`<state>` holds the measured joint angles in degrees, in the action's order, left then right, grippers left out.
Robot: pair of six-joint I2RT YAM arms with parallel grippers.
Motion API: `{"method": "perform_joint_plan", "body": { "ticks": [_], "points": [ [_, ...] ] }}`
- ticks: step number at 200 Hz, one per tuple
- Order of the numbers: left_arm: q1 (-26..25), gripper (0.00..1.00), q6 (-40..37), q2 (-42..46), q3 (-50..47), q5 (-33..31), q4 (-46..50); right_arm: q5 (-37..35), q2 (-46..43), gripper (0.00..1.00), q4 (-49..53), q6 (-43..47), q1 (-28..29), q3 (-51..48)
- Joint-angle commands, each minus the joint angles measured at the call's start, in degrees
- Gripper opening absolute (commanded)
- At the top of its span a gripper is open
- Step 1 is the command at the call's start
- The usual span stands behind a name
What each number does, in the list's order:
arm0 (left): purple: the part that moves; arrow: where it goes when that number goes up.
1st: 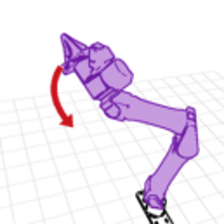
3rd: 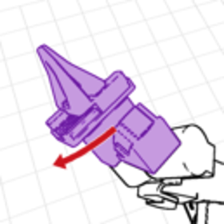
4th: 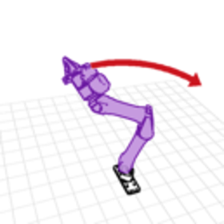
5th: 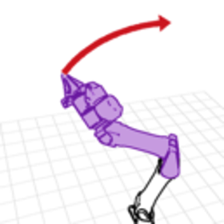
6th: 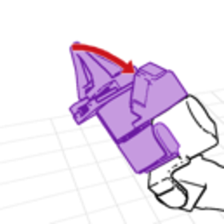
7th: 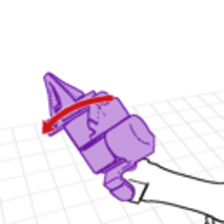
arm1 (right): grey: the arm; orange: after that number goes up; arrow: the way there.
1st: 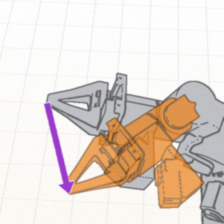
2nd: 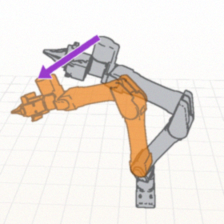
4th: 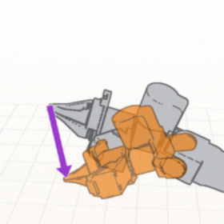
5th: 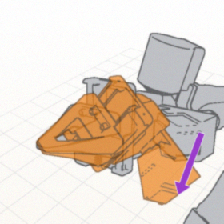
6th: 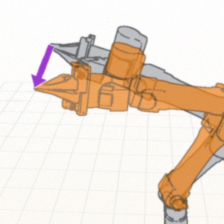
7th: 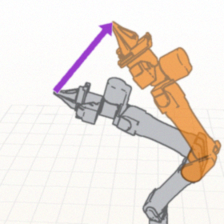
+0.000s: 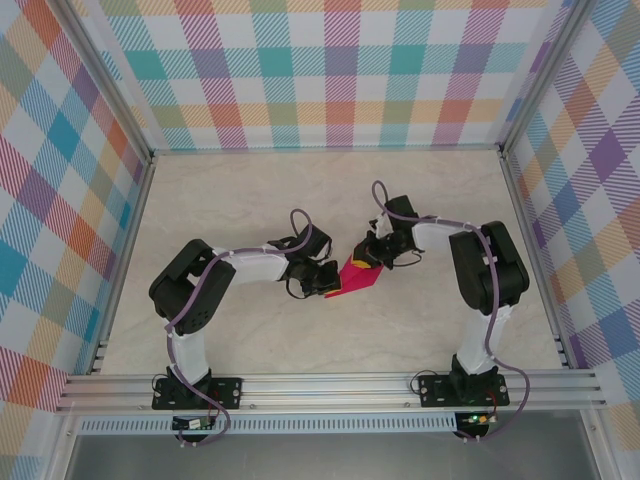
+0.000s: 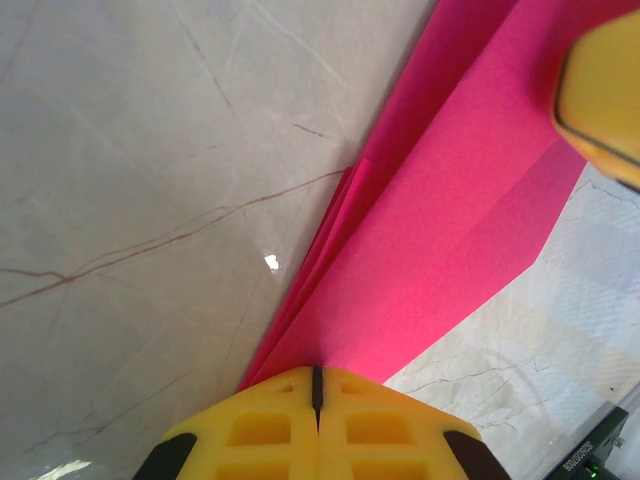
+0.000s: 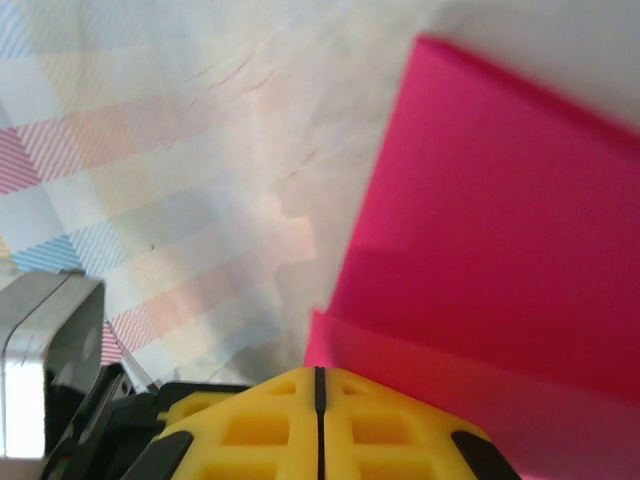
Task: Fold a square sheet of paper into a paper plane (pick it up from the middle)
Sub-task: Fourth fold the wing at the center of the table.
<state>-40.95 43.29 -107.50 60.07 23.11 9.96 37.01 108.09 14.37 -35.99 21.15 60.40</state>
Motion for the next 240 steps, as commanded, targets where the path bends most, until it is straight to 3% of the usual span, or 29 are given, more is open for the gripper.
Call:
{"method": "perform_joint_plan", "body": {
  "ticks": [1, 90, 155, 240],
  "points": [
    [0.9, 0.03, 0.6, -0.5, -2.3, -2.3, 3.6, 2.0, -2.2, 0.08, -2.2, -0.1, 2.2, -2.1],
    [0.9, 0.03, 0.8, 0.1, -2.1, -2.3, 3.4, -1.1, 1.7, 0.06, -3.9, 0.2, 3.5, -4.2],
    [0.9, 0.04, 0.8, 3.1, 2.2, 1.8, -2.5, -3.9, 3.4, 0.05, -3.2, 1.8, 3.5, -4.9],
    [0.9, 0.03, -1.0, -1.3, 4.7, -0.9, 4.6, -5.4, 4.3, 0.05, -1.3, 2.2, 3.5, -4.3]
  ]
}}
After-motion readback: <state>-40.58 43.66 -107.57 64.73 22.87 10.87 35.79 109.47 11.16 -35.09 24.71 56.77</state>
